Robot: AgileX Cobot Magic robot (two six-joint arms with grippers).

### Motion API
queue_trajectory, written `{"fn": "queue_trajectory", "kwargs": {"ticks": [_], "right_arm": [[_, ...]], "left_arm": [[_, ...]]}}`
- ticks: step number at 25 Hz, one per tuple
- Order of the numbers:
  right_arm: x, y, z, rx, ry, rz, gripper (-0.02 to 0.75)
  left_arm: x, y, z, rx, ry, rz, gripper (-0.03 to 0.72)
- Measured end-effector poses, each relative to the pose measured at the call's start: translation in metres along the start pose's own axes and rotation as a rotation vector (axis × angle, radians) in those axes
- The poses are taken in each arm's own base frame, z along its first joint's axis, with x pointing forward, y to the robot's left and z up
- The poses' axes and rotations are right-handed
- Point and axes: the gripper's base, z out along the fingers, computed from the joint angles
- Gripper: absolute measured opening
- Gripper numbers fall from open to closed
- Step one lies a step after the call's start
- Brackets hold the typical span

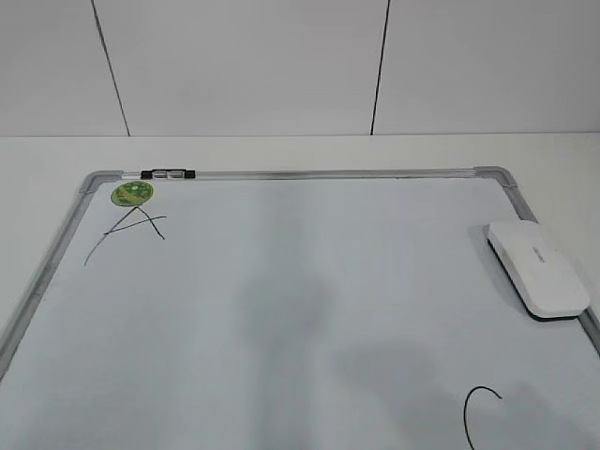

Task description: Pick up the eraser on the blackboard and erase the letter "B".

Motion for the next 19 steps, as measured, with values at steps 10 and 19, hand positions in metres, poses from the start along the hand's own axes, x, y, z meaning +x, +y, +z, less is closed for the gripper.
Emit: {"fn": "queue_trajectory", "kwargs": {"ticks": [10,19], "right_arm": [[0.0002,-0.0001,0.0052,0.001,-0.015,0.006,0.552],[-0.0001,-0.0001,0.0051,0.001,-0.018,0.009,0.552]], "left_arm": [[-0.0002,-0.0003,0.0,0.004,-0.002,0.0,0.233],[-0.0002,-0.0008,0.0,0.009,-0.002,-0.003,0.233]]}}
